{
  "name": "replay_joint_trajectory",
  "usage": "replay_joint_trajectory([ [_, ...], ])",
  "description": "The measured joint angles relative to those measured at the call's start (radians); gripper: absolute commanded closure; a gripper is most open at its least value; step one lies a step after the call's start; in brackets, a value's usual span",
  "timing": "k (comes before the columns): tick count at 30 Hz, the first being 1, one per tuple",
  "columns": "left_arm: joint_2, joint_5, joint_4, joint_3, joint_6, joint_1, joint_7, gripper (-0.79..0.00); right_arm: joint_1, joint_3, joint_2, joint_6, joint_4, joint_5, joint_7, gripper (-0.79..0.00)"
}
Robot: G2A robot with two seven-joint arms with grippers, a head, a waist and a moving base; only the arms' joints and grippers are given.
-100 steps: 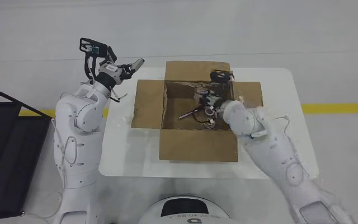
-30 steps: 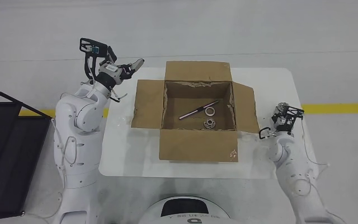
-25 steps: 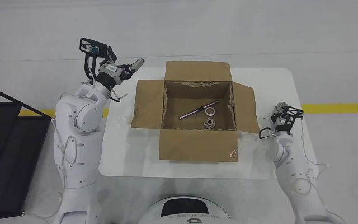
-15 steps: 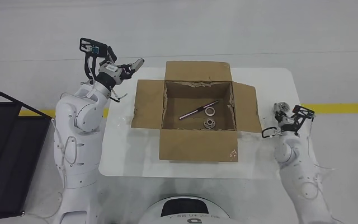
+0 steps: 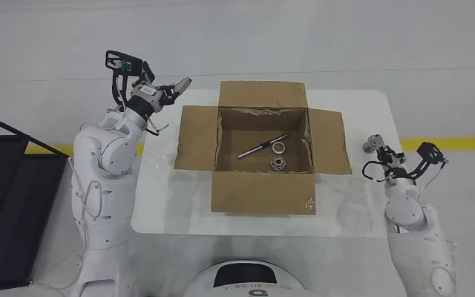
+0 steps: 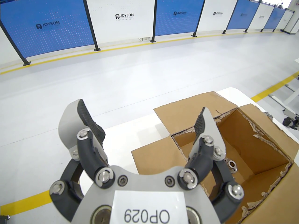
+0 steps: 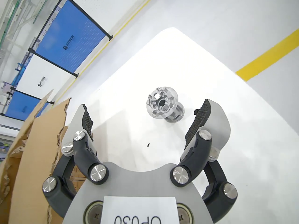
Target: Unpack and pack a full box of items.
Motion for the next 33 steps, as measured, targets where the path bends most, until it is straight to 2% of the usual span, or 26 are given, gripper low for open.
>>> replay_joint_trajectory([
  [6,0.000,0.000,0.000,0.000,0.000,0.000,0.000,-0.785,0.000,-0.001,0.000,-0.001,0.002,-0.045,-0.007,-0.785],
  [9,0.000,0.000,0.000,0.000,0.000,0.000,0.000,-0.785,0.015,-0.018,-0.001,0.054,0.010,-0.104,-0.035,-0.785],
  [11,0.000,0.000,0.000,0.000,0.000,0.000,0.000,-0.785,-0.014,-0.017,-0.003,0.044,-0.077,-0.135,-0.086,-0.785],
  [13,0.000,0.000,0.000,0.000,0.000,0.000,0.000,-0.785,-0.065,-0.016,-0.002,-0.033,-0.195,-0.165,-0.100,-0.785],
  [17,0.000,0.000,0.000,0.000,0.000,0.000,0.000,-0.785,-0.179,-0.042,0.003,-0.191,-0.476,-0.228,0.009,-0.785],
  [20,0.000,0.000,0.000,0.000,0.000,0.000,0.000,-0.785,-0.231,-0.102,0.005,-0.239,-0.635,-0.272,0.125,-0.785],
  [23,0.000,0.000,0.000,0.000,0.000,0.000,0.000,-0.785,-0.237,-0.182,0.009,-0.278,-0.729,-0.307,0.264,-0.785],
  [25,0.000,0.000,0.000,0.000,0.000,0.000,0.000,-0.785,-0.217,-0.238,0.007,-0.247,-0.743,-0.357,0.323,-0.785],
  [28,0.000,0.000,0.000,0.000,0.000,0.000,0.000,-0.785,-0.154,-0.333,0.000,-0.157,-0.721,-0.352,0.409,-0.785],
  [33,0.000,0.000,0.000,0.000,0.000,0.000,0.000,-0.785,-0.137,-0.347,-0.001,-0.135,-0.718,-0.348,0.428,-0.785],
])
